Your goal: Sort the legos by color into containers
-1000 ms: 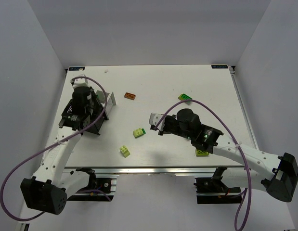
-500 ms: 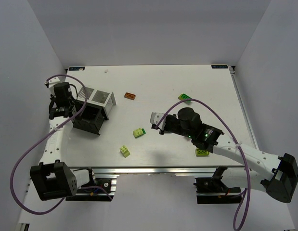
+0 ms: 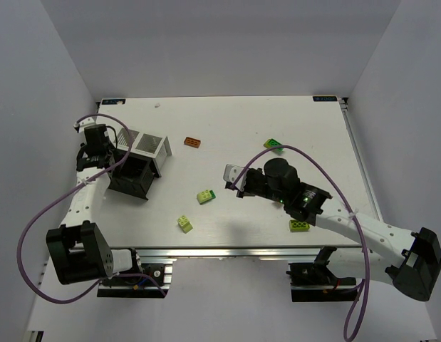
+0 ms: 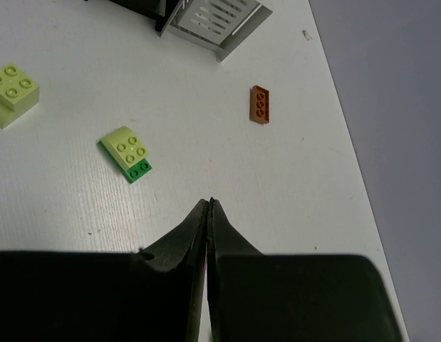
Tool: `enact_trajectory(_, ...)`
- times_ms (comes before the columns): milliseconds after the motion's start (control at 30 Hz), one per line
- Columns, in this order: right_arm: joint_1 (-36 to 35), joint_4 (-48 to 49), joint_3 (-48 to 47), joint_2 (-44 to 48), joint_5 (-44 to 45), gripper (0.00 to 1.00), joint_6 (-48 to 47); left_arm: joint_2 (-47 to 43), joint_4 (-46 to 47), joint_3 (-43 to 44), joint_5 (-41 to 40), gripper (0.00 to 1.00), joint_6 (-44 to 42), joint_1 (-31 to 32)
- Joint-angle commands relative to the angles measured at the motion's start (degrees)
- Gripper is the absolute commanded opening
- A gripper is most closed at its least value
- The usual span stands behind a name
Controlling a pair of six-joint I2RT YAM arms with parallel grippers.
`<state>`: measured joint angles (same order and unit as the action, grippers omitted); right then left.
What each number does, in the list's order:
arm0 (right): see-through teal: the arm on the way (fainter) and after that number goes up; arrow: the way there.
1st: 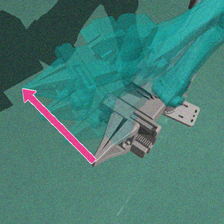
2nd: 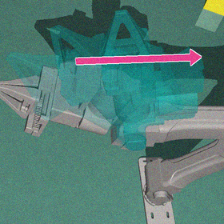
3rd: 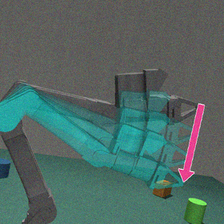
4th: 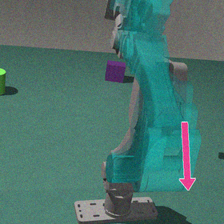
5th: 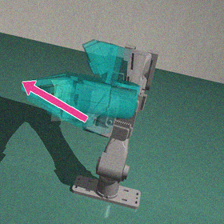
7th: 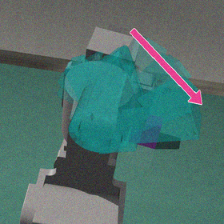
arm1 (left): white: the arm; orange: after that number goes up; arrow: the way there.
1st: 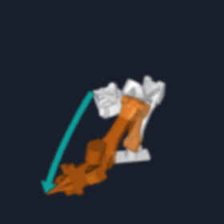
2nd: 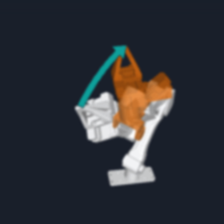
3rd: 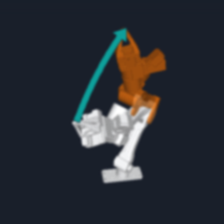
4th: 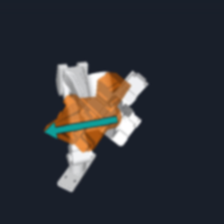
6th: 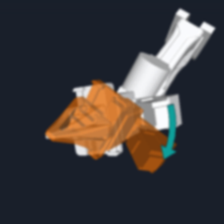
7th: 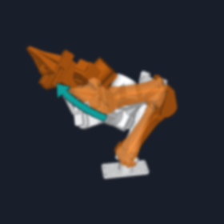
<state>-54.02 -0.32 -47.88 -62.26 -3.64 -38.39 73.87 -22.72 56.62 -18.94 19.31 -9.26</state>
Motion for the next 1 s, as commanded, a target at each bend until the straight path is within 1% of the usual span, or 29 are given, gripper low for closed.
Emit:
enact_trajectory(0, 0.3, 1.4, 0.2, 1.1, -0.8, 0.06, 0.2, -0.8, 1.1, -0.5, 0.1, 0.48, -0.2, -0.3)
enact_trajectory(33, 0.7, 1.4, 0.2, 1.1, -0.9, 0.06, 0.2, -0.8, 1.0, -0.6, 0.0, 0.52, -0.1, -0.3)
enact_trajectory(267, 2.2, 1.4, 0.2, 1.4, -1.7, 0.09, 0.7, -1.7, 0.8, -1.1, 0.0, 0.63, 0.2, -0.3)
enact_trajectory(367, 3.6, 1.4, 0.2, 1.4, -2.8, 0.16, 1.4, -2.8, 1.4, -1.4, 2.7, 0.65, 0.6, -0.3)
enact_trajectory(400, 4.2, 1.4, 0.2, 1.5, -3.3, 0.27, 2.3, -5.5, 1.9, -1.5, 4.3, 0.65, 0.6, -0.3)
enact_trajectory(433, 5.7, 1.3, 0.2, 1.5, -4.8, 0.36, 3.0, -7.6, 2.3, -2.0, 4.3, 0.65, 0.6, -0.3)
enact_trajectory(467, 6.5, 1.3, 0.2, 1.4, -5.7, 0.45, 3.7, -9.0, 3.2, -2.6, 11.9, 0.68, 0.3, -0.3)
enact_trajectory(500, 8.5, 0.9, 0.1, 1.4, -8.0, 0.63, 5.2, -10.5, 5.9, -3.6, 15.1, 0.68, 0.6, -0.3)
enact_trajectory(533, 9.7, 0.7, -0.2, 1.2, -9.4, 0.74, 6.0, -12.1, 7.6, -4.8, 18.4, 0.70, 0.8, -0.3)
enact_trajectory(567, 10.9, 0.5, -0.4, 1.1, -10.5, 0.82, 7.1, -14.9, 9.6, -7.6, 26.5, 0.71, 1.6, -0.1)
enact_trajectory(600, 13.4, 0.4, -0.5, 0.7, -13.1, 0.89, 8.1, -16.2, 13.9, -9.1, 29.9, 0.74, 2.2, -0.1)
enact_trajectory(633, 14.5, 0.4, -0.7, 0.3, -14.4, 0.89, 9.6, -17.2, 15.8, -10.5, 32.9, 0.78, 3.0, 0.2)
enact_trajectory(667, 15.7, -0.8, -1.2, -0.4, -15.4, 0.89, 10.3, -18.1, 17.8, -12.7, 38.7, 0.78, 4.5, 0.6)
enact_trajectory(700, 17.7, -1.4, -1.4, -0.7, -17.5, 0.89, 11.1, -18.1, 21.0, -13.4, 41.4, 0.81, 5.3, 1.2)
enact_trajectory(733, 18.7, -2.0, -1.6, -0.9, -18.4, 0.89, 11.6, -18.0, 21.9, -13.6, 43.9, 0.81, 5.9, 2.5)
enact_trajectory(767, 20.3, -2.2, -1.9, -1.5, -20.5, 0.89, 12.5, -17.3, 24.2, -14.0, 48.0, 0.81, 7.1, 3.4)
enact_trajectory(800, 20.3, -2.4, -2.0, -1.7, -20.5, 0.89, 12.6, -16.9, 24.7, -14.1, 49.4, 0.81, 7.4, 4.7)
enact_trajectory(833, 21.3, -2.8, -2.0, -2.1, -21.8, 0.89, 12.7, -16.6, 24.9, -14.1, 50.1, 0.81, 7.5, 7.6)
enact_trajectory(867, 21.8, -3.2, -2.1, -2.3, -22.2, 0.89, 12.5, -16.5, 24.7, -14.0, 50.3, 0.81, 6.8, 9.2)
enact_trajectory(900, 22.4, -3.4, -2.2, -2.6, -23.1, 0.89, 12.2, -16.4, 23.4, -13.8, 50.1, 0.81, 6.2, 13.1)
enact_trajectory(967, 22.6, -4.5, -2.1, -2.8, -24.9, 0.89, 9.1, -16.3, 21.1, -13.6, 48.4, 0.81, 3.8, 16.4)
